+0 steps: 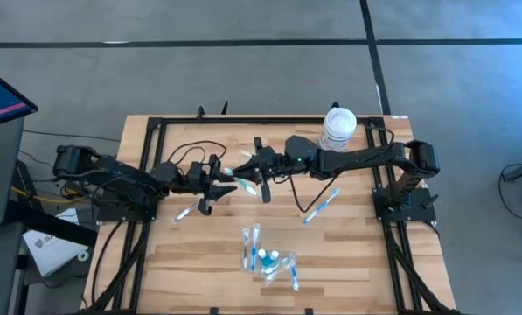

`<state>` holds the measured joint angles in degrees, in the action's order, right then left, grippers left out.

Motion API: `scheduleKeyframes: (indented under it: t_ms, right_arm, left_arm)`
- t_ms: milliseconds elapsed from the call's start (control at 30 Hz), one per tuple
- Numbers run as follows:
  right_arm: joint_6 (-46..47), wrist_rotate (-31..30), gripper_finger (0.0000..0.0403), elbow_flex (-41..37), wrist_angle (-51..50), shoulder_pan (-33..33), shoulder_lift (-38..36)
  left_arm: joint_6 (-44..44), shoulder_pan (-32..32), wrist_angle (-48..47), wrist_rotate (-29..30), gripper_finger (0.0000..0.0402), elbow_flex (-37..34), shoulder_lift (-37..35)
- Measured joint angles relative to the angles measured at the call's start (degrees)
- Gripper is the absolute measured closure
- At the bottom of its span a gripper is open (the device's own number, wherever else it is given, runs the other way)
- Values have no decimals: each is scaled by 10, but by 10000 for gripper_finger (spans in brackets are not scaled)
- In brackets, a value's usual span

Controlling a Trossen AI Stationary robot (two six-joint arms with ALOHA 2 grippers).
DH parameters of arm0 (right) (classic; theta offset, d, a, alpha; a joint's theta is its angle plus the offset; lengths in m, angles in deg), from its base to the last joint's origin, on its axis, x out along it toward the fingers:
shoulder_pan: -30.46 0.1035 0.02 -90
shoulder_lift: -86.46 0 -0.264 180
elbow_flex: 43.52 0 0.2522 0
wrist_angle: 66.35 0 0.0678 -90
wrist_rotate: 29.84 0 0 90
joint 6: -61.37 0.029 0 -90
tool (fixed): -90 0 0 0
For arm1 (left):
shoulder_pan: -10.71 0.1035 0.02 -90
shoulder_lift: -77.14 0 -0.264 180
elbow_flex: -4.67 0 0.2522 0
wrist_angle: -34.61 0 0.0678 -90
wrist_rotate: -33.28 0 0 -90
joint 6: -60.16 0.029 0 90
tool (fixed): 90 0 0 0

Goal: Pick & Place toothbrushing station
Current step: Put the green toothbrush into the transparent organizer

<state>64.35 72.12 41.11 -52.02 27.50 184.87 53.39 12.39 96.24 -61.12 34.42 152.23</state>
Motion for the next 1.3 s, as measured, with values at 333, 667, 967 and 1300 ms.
scheduleKeyframes:
  t_ms: [333,667,967,1300]
  right_arm:
    - [0,0,403,0,-2,0,0]
    - [0,0,403,0,0,0,0]
    - [0,0,403,0,3,0,0]
    - [0,0,403,0,2,0,4]
  left_arm:
    - [25,-13,2,1,256,35,45]
    - [25,-13,9,39,237,36,46]
    - [25,-13,16,40,256,48,46]
    - [25,-14,13,40,266,56,46]
